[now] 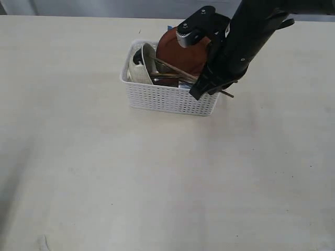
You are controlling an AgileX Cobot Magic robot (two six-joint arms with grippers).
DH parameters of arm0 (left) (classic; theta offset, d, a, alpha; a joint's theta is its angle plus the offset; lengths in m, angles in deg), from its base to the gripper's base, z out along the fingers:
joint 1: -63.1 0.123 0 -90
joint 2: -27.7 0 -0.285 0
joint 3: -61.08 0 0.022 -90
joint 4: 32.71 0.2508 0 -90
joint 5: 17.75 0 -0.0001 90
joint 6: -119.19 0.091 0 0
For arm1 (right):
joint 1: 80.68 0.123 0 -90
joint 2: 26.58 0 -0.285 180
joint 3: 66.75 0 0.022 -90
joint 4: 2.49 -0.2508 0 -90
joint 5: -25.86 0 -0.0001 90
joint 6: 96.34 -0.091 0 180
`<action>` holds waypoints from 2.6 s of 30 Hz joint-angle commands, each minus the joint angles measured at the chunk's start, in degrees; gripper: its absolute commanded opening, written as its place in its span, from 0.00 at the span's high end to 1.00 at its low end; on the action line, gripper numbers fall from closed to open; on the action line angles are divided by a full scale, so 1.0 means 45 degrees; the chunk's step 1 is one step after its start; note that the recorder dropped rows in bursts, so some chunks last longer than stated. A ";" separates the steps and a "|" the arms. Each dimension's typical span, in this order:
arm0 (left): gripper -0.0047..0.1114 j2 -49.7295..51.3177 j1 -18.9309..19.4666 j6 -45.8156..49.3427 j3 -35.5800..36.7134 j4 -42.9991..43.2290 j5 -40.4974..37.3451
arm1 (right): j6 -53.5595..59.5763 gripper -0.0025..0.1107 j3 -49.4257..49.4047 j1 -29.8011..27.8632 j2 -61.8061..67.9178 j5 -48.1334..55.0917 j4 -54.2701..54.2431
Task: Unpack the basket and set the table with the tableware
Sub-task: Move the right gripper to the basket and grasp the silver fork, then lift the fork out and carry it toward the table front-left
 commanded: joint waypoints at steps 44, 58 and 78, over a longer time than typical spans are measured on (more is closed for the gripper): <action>0.96 -0.0043 0.0032 -0.0006 0.0028 -0.0017 0.0057 | 0.0535 0.98 0.0044 0.0223 -0.1823 -0.1487 -0.2413; 0.96 -0.0043 0.0032 -0.0006 0.0028 -0.0017 0.0057 | -0.5511 0.98 0.0020 0.4205 -0.3280 0.1098 0.4650; 0.96 -0.0043 0.0032 -0.0006 0.0028 -0.0017 0.0057 | -1.4254 0.98 -0.4619 1.1024 -0.3271 0.2309 0.9851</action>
